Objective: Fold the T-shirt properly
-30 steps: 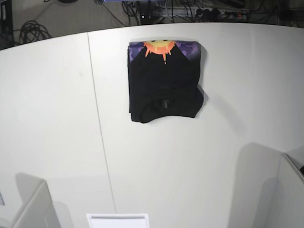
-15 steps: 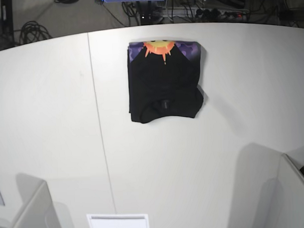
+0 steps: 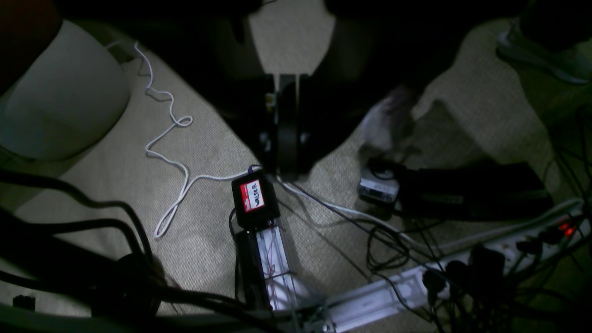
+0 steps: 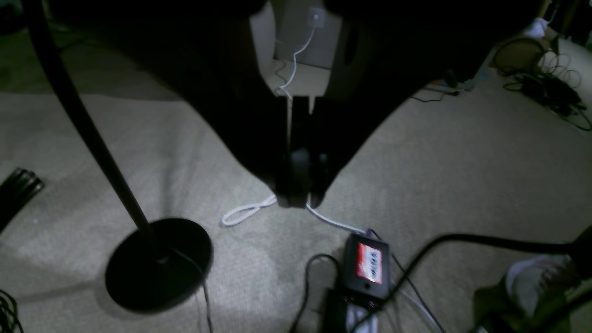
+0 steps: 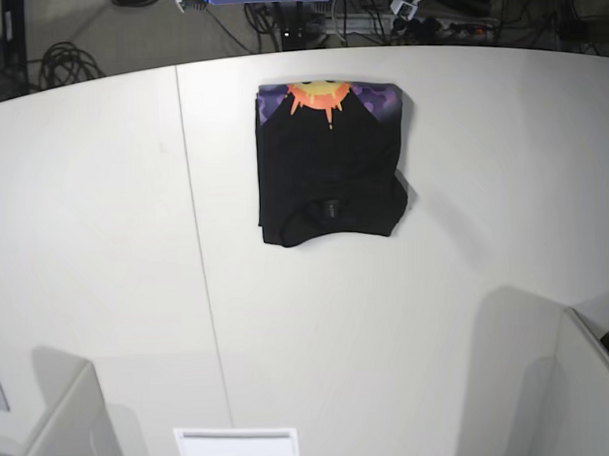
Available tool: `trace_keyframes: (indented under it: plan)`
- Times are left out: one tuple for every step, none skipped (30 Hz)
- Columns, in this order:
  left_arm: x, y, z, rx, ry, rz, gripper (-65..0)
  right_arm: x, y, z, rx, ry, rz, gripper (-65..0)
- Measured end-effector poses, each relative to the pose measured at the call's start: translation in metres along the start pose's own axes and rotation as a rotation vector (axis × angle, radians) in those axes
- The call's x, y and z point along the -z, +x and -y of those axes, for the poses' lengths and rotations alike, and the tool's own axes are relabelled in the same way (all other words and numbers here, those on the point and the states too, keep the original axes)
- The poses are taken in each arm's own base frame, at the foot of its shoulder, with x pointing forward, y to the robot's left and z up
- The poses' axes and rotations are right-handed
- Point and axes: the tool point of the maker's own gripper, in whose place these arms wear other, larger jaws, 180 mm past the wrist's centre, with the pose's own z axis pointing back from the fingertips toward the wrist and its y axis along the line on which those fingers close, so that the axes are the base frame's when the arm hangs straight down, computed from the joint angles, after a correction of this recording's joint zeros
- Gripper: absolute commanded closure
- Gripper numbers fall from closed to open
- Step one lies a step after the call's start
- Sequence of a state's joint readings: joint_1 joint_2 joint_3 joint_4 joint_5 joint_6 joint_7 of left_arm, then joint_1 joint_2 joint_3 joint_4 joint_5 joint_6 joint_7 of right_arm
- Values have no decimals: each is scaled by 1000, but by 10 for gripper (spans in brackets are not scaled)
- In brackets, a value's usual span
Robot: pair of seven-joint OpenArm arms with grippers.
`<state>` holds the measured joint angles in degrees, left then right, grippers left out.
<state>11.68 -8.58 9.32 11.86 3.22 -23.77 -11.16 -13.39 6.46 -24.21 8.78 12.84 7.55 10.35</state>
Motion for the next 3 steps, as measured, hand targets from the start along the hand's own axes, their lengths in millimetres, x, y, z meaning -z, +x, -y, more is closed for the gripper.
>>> trace_keyframes:
  plan:
    - [0,1,-1,2,1,4,0,0,0,2,-1,-4,-1,0]
    - [0,2,-2,3,3,4,0,-1,0,4,-1,-6,0,0]
    - [0,3,-3,7,3,6,0,-1,1,5,-2,-8,1,0]
